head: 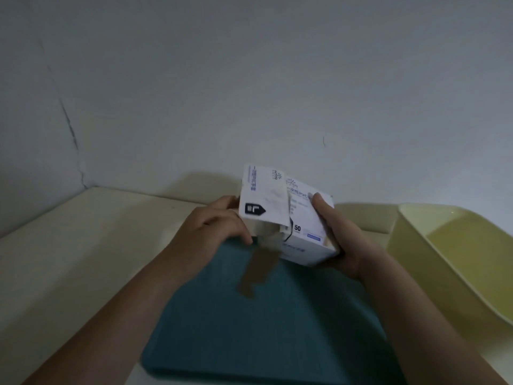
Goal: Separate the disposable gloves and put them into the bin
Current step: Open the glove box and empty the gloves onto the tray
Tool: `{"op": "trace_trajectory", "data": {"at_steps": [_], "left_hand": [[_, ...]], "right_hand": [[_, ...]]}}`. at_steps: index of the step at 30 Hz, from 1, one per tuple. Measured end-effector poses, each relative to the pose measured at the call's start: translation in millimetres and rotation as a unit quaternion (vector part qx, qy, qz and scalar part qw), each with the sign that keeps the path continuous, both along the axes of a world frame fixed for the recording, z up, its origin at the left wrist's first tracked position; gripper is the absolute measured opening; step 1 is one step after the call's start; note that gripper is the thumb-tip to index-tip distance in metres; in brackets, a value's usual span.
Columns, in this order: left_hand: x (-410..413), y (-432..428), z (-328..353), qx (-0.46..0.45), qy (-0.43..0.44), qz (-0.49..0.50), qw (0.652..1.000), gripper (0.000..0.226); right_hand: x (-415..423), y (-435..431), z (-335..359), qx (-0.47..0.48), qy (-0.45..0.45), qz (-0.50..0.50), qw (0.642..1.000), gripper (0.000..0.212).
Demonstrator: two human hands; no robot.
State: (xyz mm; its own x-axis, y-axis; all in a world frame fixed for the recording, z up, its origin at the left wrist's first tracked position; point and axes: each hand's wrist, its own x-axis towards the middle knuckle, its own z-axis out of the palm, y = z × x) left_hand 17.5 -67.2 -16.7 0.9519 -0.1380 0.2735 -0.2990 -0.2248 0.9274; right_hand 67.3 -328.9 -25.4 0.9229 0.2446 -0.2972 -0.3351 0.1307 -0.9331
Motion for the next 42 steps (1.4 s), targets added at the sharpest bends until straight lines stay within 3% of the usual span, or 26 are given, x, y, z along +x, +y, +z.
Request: {"op": "trace_trajectory", "data": {"at_steps": [2, 5, 7, 9, 13, 17, 21, 25, 29, 33, 36, 39, 42], "left_hand": [[-5, 0, -5, 0.043, -0.034, -0.037, 0.998, 0.024], [-4, -6, -13, 0.048, -0.027, -0.029, 0.998, 0.046], [-3, -9, -20, 0.098, -0.038, -0.013, 0.994, 0.054], [-3, -11, -23, 0.089, -0.015, -0.002, 0.996, 0.063], [-8, -18, -21, 0.033, -0.022, 0.060, 0.997, 0.044], [-9, -31, -24, 0.036, -0.029, 0.128, 0.991, 0.043], [-10, -31, -18, 0.021, -0.043, 0.143, 0.989, 0.032], [-7, -25, -15, 0.030, -0.058, 0.103, 0.993, 0.038], [-5, -24, -19, 0.068, -0.079, 0.102, 0.989, 0.041], [-4, -26, -25, 0.110, -0.115, 0.070, 0.985, 0.042], [-2, -20, -27, 0.141, -0.118, 0.044, 0.982, 0.048], [2, -8, -27, 0.167, -0.125, 0.104, 0.972, 0.053], [3, 7, -25, 0.330, -0.107, 0.182, 0.920, 0.065]], "right_hand": [[-1, -1, 2, 0.033, 0.023, 0.028, 0.999, 0.041], [-5, 0, 4, 0.055, 0.033, 0.066, 0.996, 0.038], [-7, 1, 3, 0.035, 0.017, 0.117, 0.992, 0.052], [-7, -4, 3, 0.024, -0.014, 0.168, 0.985, 0.074], [-7, -14, -4, 0.017, -0.110, 0.247, 0.963, 0.101], [-2, 4, -13, -0.045, -0.160, 0.188, 0.968, 0.132], [-1, 18, -16, -0.029, -0.219, 0.152, 0.964, 0.100], [-2, 19, -11, -0.029, -0.205, 0.091, 0.974, 0.067], [-6, 20, -9, -0.048, -0.133, 0.080, 0.987, 0.064], [-8, 18, -5, -0.041, -0.125, 0.080, 0.988, 0.072], [-6, 7, -6, 0.006, -0.109, 0.100, 0.989, 0.091], [-3, -7, -6, 0.070, -0.093, 0.110, 0.987, 0.083], [1, -20, -9, 0.124, -0.090, 0.112, 0.982, 0.073]]}}
